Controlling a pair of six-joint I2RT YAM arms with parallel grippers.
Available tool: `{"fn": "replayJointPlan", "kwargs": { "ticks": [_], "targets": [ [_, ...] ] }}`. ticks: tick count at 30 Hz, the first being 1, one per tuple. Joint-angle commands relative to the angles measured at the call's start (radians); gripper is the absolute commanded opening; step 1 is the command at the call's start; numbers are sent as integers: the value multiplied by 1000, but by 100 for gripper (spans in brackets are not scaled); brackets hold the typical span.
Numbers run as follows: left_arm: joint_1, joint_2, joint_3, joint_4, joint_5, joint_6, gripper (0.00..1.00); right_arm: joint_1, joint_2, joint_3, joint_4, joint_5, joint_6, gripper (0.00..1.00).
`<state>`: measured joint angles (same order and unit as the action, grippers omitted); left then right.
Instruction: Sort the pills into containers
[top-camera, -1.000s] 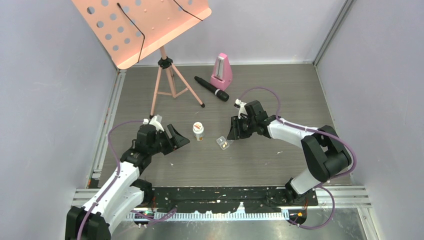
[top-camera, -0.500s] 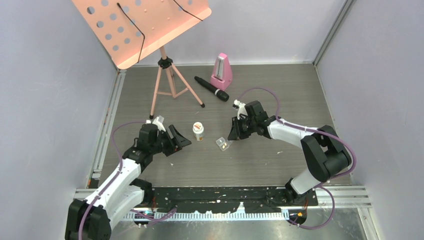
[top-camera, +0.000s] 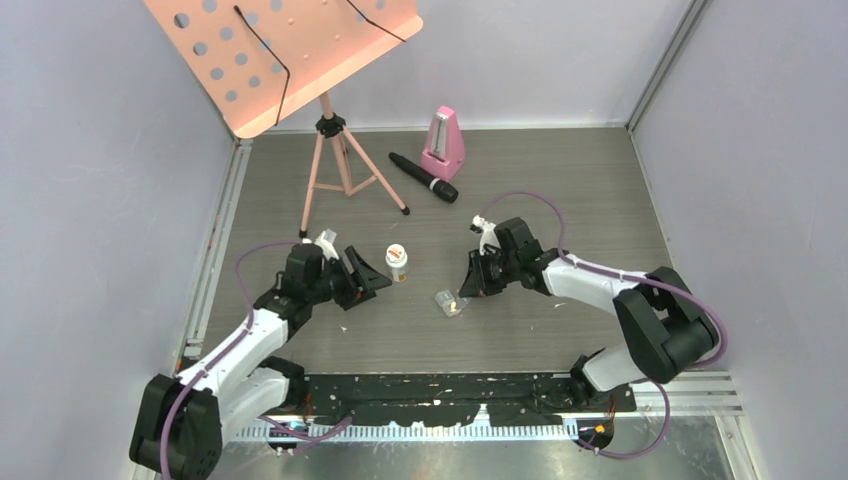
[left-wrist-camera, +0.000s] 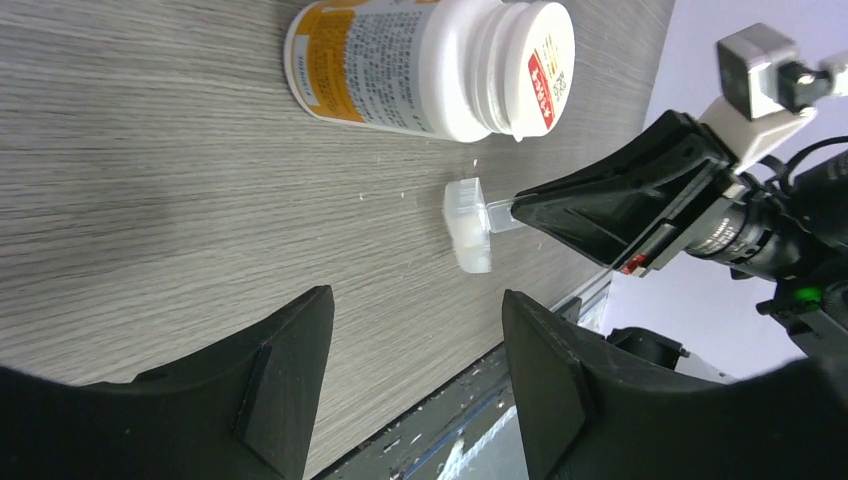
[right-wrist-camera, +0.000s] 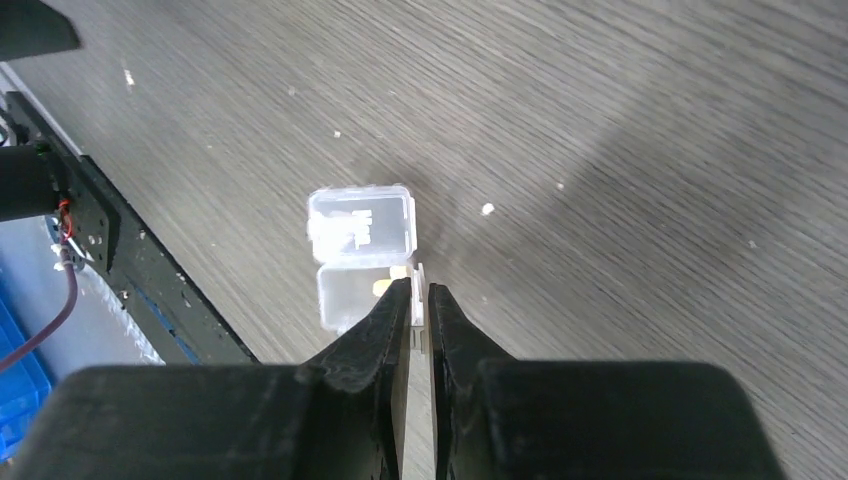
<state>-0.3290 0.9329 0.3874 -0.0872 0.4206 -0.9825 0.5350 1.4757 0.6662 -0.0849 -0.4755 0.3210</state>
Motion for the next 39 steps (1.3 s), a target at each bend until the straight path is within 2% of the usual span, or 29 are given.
{"fn": "replayJointPlan", "kwargs": {
  "ticks": [1,12,23,31,39],
  "targets": [
    [-42,22,-5,106,13,-37,64,31,-101,1,17,46,22,15],
    [-112,129,-2,183,-21,-87,64,115,-135,30,-62,195,17,19],
    [-212,280,36,254,-30,-178,60,174,-105,64,-61,241,69,23],
    [-298,379,19,400,-102,-279,59,187,-95,54,-64,310,149,46],
    [-372,466,12,501,-190,-384,55,187,-122,71,-110,345,200,54]
  ]
}}
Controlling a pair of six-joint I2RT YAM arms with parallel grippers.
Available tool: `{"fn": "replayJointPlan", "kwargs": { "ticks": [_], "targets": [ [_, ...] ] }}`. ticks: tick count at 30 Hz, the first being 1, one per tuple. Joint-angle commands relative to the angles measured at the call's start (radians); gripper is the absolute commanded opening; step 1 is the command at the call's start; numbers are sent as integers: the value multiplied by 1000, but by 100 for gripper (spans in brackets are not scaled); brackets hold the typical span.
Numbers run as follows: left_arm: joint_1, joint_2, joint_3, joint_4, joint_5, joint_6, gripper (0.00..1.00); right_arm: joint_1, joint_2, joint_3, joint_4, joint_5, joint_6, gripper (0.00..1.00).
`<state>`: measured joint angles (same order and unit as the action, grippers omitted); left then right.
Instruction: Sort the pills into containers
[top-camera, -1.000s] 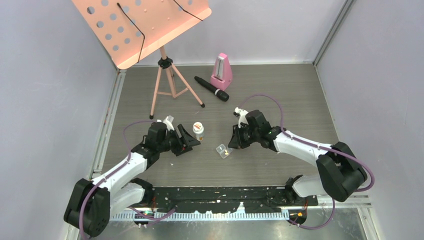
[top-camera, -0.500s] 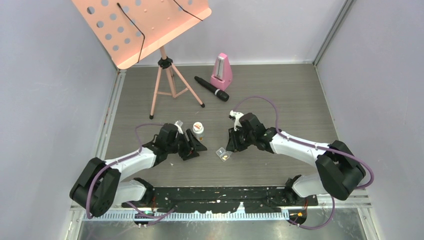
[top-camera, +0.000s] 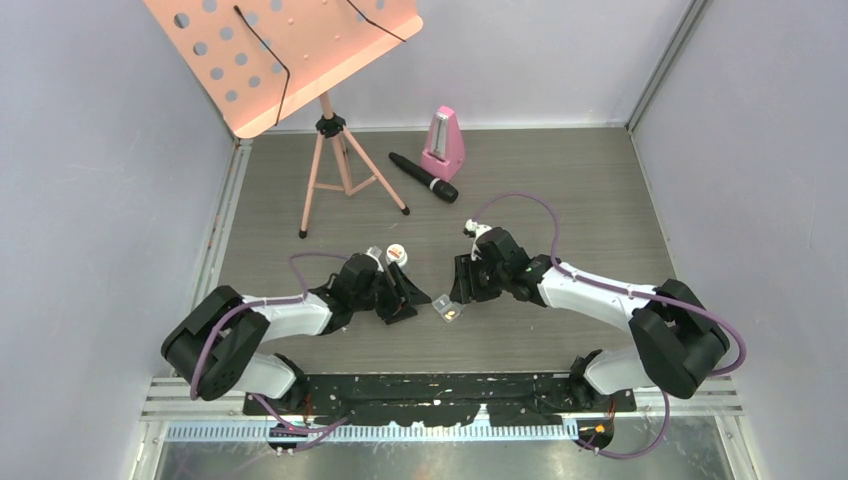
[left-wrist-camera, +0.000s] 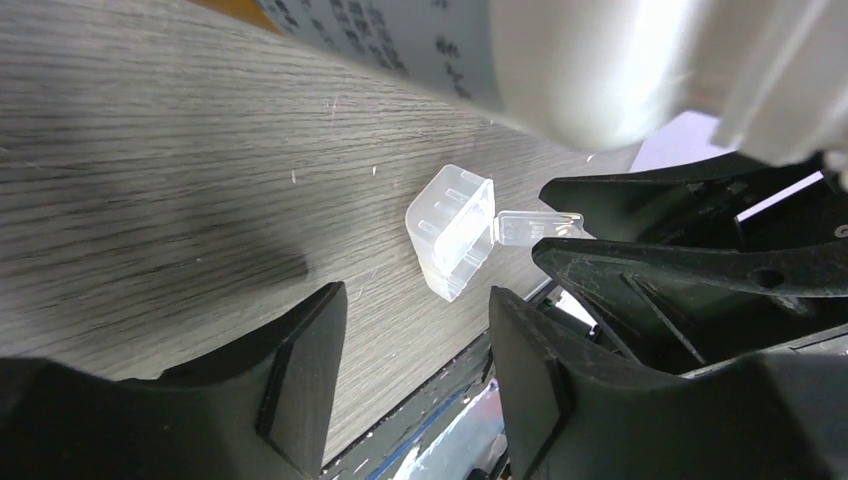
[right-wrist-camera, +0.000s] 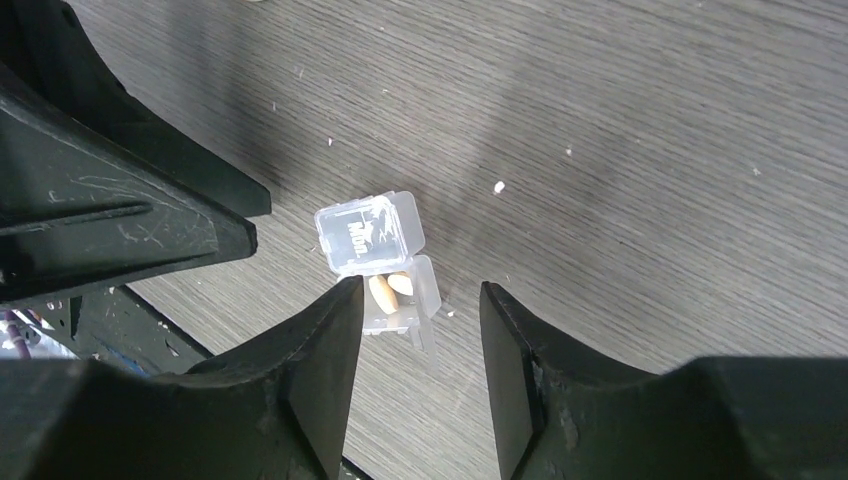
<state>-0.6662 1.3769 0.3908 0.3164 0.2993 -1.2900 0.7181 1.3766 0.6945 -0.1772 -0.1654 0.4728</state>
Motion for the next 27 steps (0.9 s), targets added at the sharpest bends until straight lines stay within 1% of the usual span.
{"fn": "replayJointPlan", "kwargs": {
  "ticks": [1,6,10,12,17,21,27],
  "targets": [
    [-39,28,12,96,-75,-89,54,4,-25,44,-28,41,55,54],
    [-81,55,29,86,-129,-128,50,-3,-83,27,-42,48,109,56],
    [-115,68,42,83,-166,-139,49,-19,-136,22,-65,51,137,56],
    [-136,69,42,82,-195,-151,49,-29,-172,15,-78,78,161,56],
    [-192,95,53,81,-280,-180,45,-74,-250,-15,-109,109,219,53],
    [-212,125,47,89,-326,-230,42,-111,-234,-26,-117,51,189,50],
    [-222,134,32,119,-371,-277,42,-129,-205,-43,-104,2,165,48]
  ]
}}
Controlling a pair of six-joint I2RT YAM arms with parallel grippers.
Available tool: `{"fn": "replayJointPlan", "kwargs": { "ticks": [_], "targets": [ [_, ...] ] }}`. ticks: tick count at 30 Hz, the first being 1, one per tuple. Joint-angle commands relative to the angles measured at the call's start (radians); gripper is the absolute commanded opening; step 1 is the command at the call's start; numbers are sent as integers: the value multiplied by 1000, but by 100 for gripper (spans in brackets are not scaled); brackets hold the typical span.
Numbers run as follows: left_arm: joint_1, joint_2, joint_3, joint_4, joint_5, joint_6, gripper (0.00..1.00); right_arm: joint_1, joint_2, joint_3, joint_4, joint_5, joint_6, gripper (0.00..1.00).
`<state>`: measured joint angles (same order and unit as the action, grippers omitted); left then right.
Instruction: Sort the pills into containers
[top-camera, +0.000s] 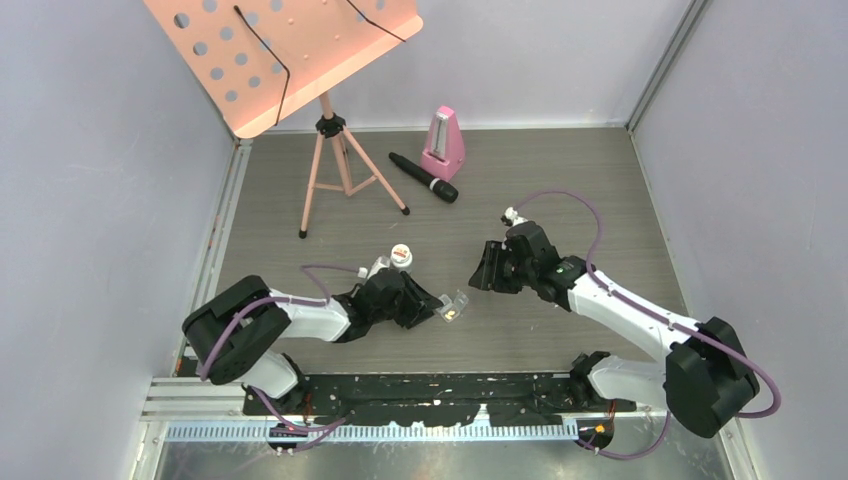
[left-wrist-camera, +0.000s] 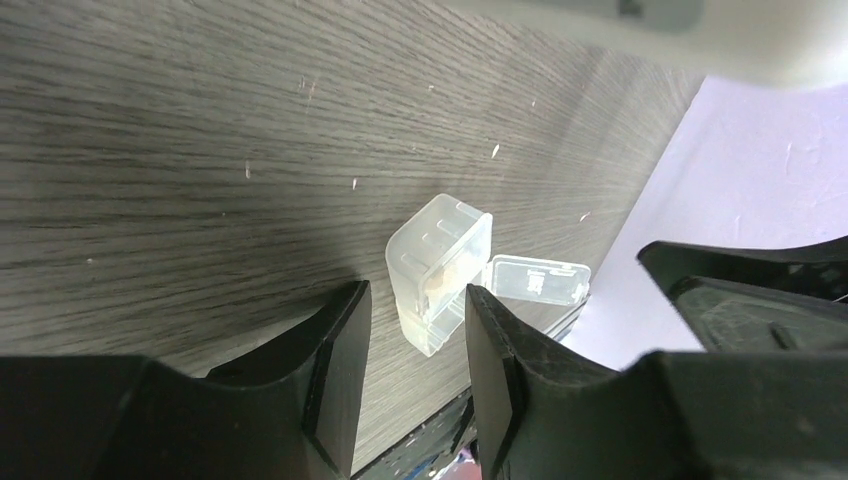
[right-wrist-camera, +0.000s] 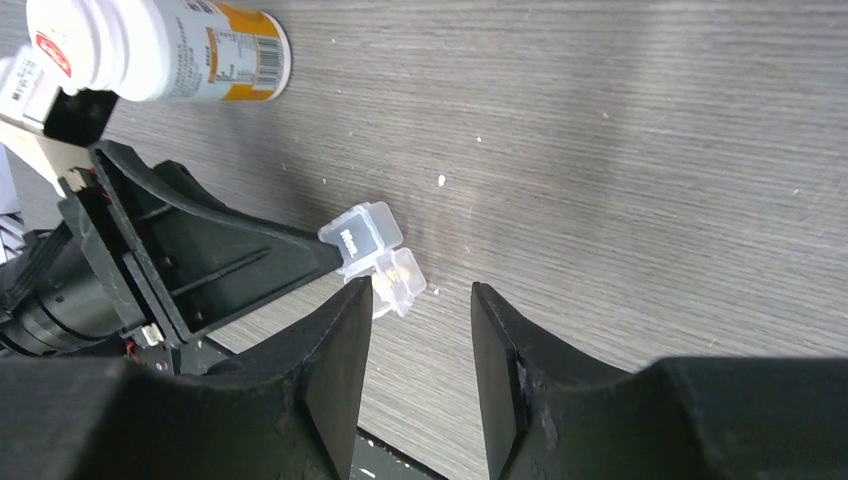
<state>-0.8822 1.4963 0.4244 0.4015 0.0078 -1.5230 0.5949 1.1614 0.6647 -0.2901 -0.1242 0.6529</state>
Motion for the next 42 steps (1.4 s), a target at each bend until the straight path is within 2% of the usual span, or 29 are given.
{"fn": "replayJointPlan", "kwargs": {
  "ticks": [1,6,14,20,25,30,37,42],
  "targets": [
    [-6,22,2,35,-82,-50,41,-8,13,-17,10,-42,-14,47],
    [-13,64,27,38,-82,-77,38,-15,18,-28,17,-69,-22,47],
    [-22,55,24,-54,-82,-95,31,-15,43,-48,58,-178,-56,50],
    [-29,54,33,-120,-82,-94,28,-15,72,-61,119,-213,-48,42],
    [-29,58,33,-139,-82,-97,27,-15,27,-82,190,-201,-18,43],
    [-29,63,36,-141,-75,-97,27,-20,6,-92,196,-133,22,49],
    [-29,76,34,-131,-67,-104,27,-38,52,-103,189,-27,94,33],
    [-29,94,30,-102,-49,-114,26,-35,127,-73,220,-168,10,31]
  ]
}}
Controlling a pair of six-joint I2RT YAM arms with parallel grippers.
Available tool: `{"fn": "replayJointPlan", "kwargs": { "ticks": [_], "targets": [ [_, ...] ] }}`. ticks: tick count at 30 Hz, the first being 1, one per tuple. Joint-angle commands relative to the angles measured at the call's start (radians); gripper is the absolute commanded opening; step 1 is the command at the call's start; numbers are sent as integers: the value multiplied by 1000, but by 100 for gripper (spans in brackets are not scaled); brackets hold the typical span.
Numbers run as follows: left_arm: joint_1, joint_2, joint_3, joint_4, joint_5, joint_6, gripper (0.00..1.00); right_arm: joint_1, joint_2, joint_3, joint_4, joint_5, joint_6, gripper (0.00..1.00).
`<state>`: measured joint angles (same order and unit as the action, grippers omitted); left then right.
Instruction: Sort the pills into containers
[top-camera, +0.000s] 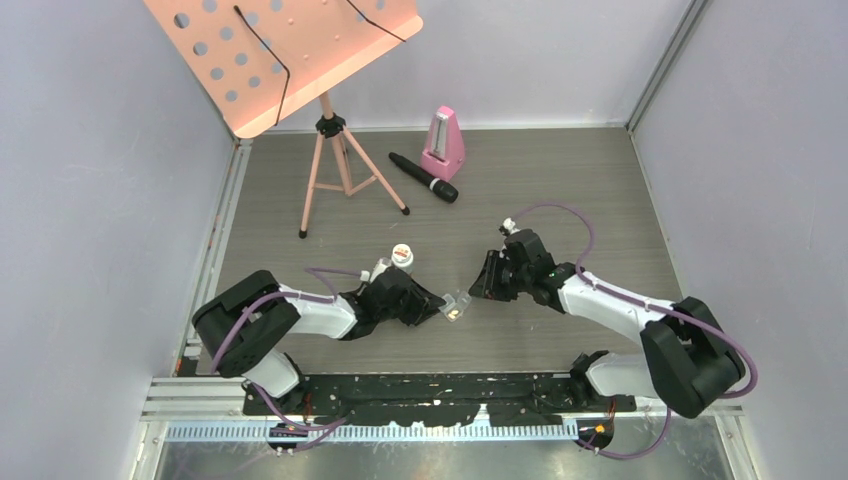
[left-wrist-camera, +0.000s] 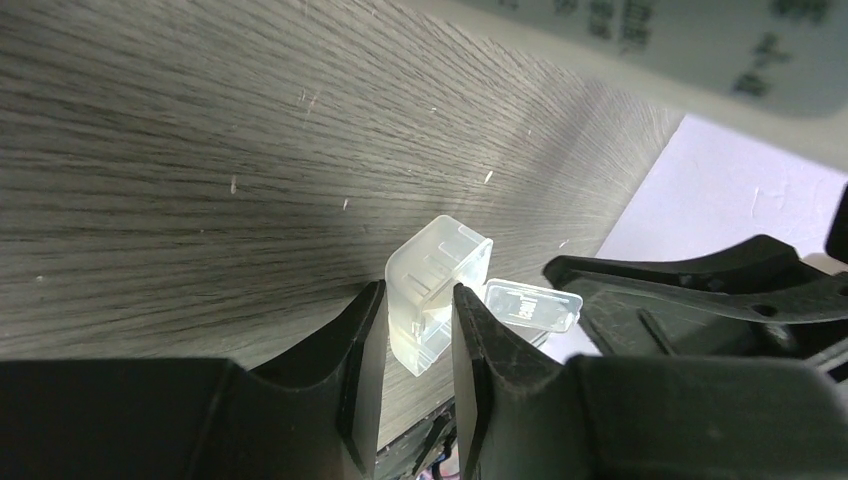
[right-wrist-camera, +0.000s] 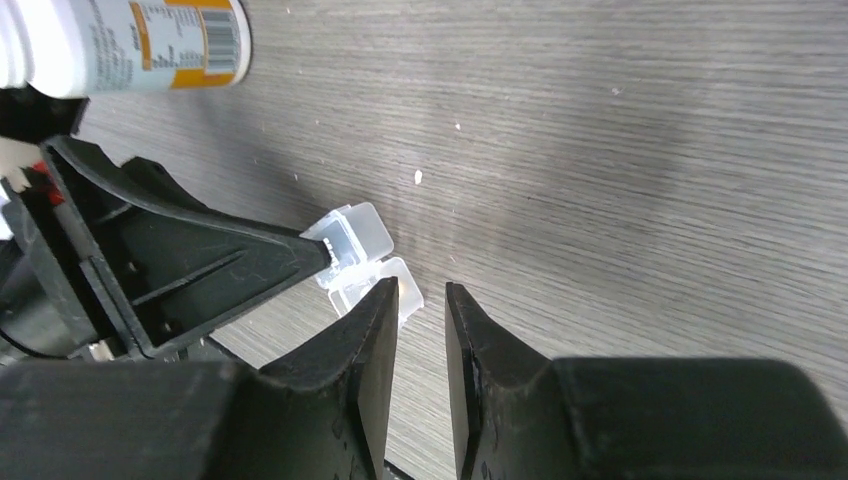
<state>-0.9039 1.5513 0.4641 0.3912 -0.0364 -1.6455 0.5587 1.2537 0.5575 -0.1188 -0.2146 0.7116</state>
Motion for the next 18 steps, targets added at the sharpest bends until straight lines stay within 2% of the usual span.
{"fn": "replayJointPlan", "kwargs": {
  "ticks": [1,9,18],
  "targets": [
    [-7,40,-10,-90,-6,8,26,7,39,38,52,-115,-59,31],
    [-7,41,3,-107,-2,-2,24,37,27,35,41,-199,-121,34],
    [-7,51,10,-107,-1,-6,23,77,121,57,17,-167,-153,39]
  ]
}}
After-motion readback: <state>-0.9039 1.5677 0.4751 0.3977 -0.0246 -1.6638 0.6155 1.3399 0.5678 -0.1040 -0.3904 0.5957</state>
